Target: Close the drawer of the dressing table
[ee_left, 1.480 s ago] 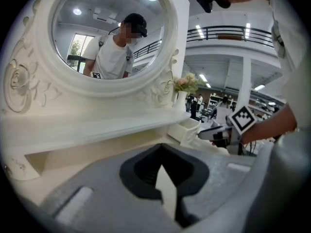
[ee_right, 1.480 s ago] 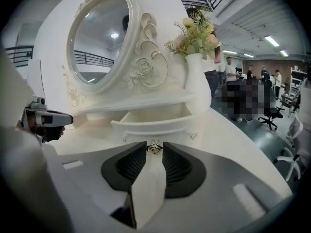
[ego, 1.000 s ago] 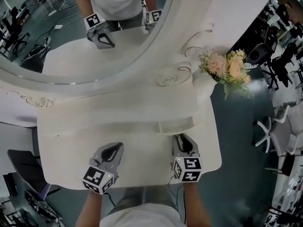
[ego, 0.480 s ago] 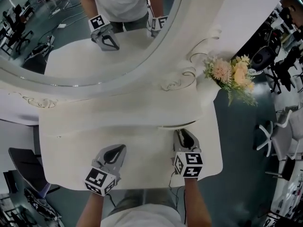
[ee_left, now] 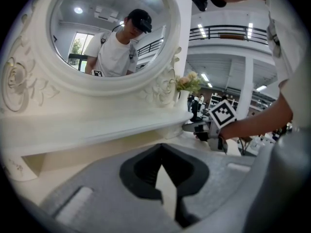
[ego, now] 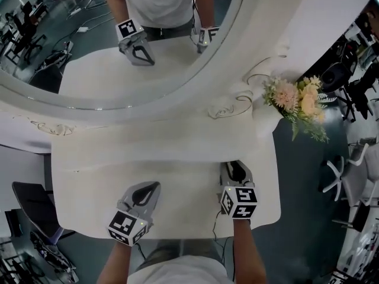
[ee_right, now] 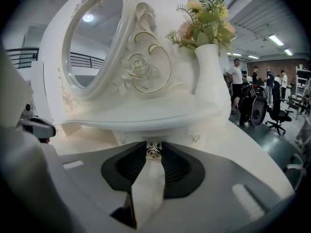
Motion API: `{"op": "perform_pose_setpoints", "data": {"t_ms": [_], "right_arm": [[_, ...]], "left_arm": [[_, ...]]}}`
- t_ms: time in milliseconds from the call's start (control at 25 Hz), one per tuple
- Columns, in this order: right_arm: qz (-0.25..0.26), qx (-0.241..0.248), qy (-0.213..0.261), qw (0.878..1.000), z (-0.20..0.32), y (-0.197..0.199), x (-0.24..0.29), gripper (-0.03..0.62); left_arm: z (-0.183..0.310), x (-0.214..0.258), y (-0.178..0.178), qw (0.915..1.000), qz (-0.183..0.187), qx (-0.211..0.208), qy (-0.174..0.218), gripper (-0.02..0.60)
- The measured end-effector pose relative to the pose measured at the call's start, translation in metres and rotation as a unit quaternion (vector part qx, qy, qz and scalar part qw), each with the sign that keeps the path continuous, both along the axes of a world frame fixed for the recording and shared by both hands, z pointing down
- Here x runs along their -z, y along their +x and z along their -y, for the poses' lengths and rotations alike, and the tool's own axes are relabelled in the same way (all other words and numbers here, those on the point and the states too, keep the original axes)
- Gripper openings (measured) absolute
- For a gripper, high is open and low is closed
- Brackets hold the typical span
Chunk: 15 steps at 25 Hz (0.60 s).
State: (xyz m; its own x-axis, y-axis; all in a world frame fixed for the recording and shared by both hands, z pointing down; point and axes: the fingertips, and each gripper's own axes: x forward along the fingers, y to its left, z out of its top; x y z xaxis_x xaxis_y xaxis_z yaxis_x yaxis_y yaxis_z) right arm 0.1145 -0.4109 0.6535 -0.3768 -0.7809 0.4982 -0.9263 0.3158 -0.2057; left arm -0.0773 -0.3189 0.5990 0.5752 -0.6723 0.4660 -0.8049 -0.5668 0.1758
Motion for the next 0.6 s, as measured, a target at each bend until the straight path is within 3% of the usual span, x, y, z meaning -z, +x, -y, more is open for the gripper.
{"op": "perform_pose_setpoints", "data": {"t_ms": [600], "right_arm": [[-0.026, -0.003, 0.005, 1.000, -0.0090, 0.0010, -0.0003, 0.100]], "left_arm": [[-0.0057, 0.0054, -0.0089, 1.0000, -0.003, -0.007, 0.003, -0.002]]}}
